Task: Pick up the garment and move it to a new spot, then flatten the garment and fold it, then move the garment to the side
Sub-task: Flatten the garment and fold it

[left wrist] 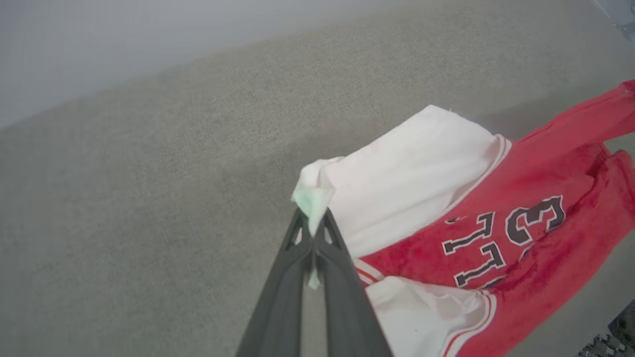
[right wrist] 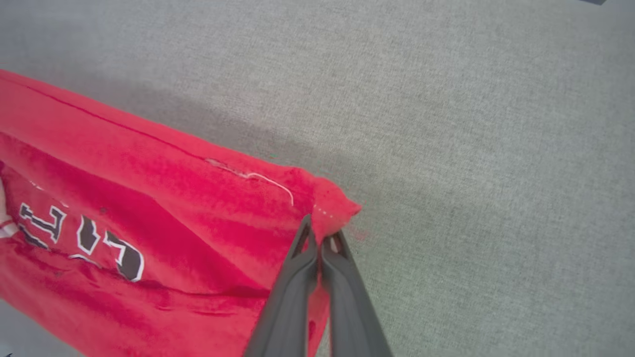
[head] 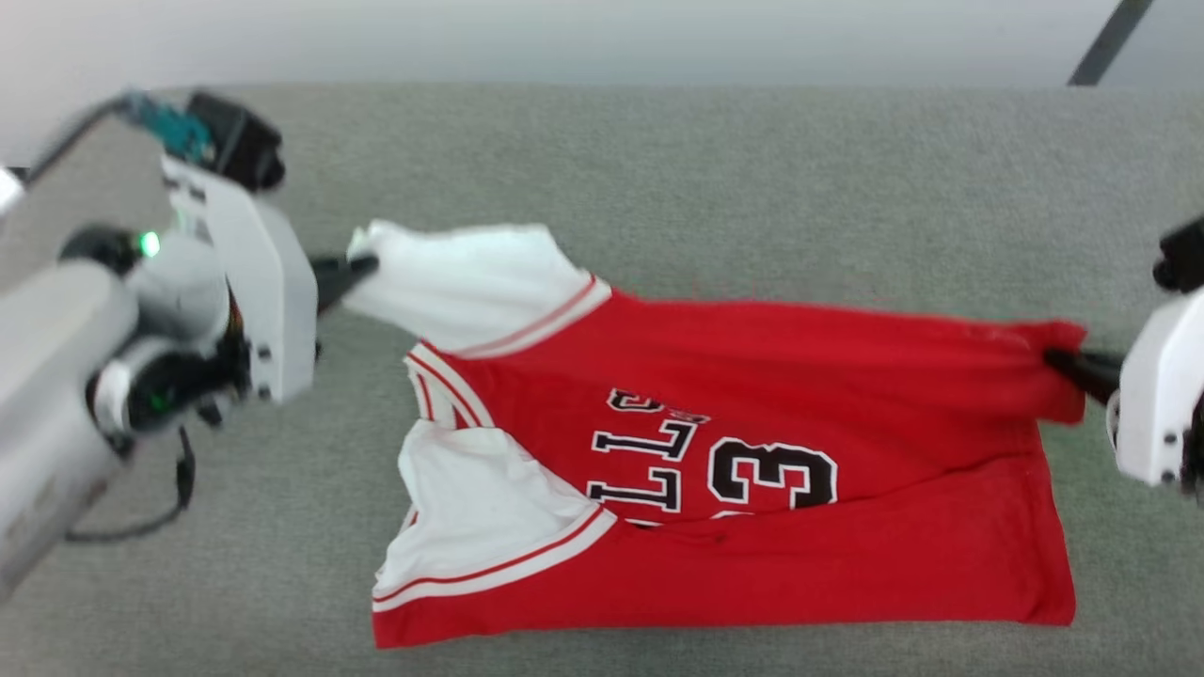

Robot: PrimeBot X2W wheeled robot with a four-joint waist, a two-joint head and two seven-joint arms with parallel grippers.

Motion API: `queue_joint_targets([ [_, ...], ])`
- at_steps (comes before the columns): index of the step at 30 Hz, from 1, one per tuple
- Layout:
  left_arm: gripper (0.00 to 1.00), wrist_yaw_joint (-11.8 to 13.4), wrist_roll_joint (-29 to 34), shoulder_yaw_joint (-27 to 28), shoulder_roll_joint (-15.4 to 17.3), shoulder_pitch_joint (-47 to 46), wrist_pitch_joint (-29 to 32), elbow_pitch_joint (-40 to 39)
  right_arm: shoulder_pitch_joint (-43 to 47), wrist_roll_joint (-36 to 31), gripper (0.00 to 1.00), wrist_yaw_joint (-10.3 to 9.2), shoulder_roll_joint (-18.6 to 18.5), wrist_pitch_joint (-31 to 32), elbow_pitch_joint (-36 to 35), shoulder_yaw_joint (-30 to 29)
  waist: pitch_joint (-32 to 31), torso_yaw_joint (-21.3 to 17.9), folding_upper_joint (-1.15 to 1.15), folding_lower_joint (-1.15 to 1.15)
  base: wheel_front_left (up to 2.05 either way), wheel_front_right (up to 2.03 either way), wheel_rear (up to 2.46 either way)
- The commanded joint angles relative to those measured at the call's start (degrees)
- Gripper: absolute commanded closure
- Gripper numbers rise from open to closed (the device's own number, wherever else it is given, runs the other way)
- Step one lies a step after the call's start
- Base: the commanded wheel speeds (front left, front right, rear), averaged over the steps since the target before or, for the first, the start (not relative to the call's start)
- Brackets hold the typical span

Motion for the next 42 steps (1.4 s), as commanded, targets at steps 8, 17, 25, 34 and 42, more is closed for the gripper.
queue_joint_targets([
  [8,1.0,8.49,-3.17,-1.32,5.68,10.29,-2.34,-15.09,12.21,-1.42,1.0,0.01,1.86,2.52,-5.68,-8.09,-2.36,2.26,0.0,0.0,0.0,0.0,0.0],
  [17,1.0,12.46,-5.13,-3.26,5.41,18.61,-3.06,-20.64,20.49,-4.73,1.0,0.01,6.96,8.22,-10.75,-14.99,-2.5,2.28,0.0,0.0,0.0,0.0,0.0],
  [25,0.59,13.43,-5.19,-3.78,4.57,20.9,-2.57,-20.4,23.71,-7.93,0.86,0.01,10.74,13.5,-14.11,-18.09,-3.32,1.72,0.0,0.0,0.0,0.0,0.0],
  [34,0.0,13.79,-5.47,-3.15,6.42,22.07,-4.19,-23.0,25.36,-10.02,0.0,0.01,13.08,16.03,-18.24,-19.7,-5.5,1.3,0.0,0.0,0.0,0.0,0.0],
  [42,0.0,15.11,-5.4,-2.03,8.53,24.33,-8.44,-25.92,27.8,-9.78,0.0,0.01,15.21,16.12,-21.87,-20.66,-8.65,1.17,0.0,0.0,0.0,0.0,0.0],
])
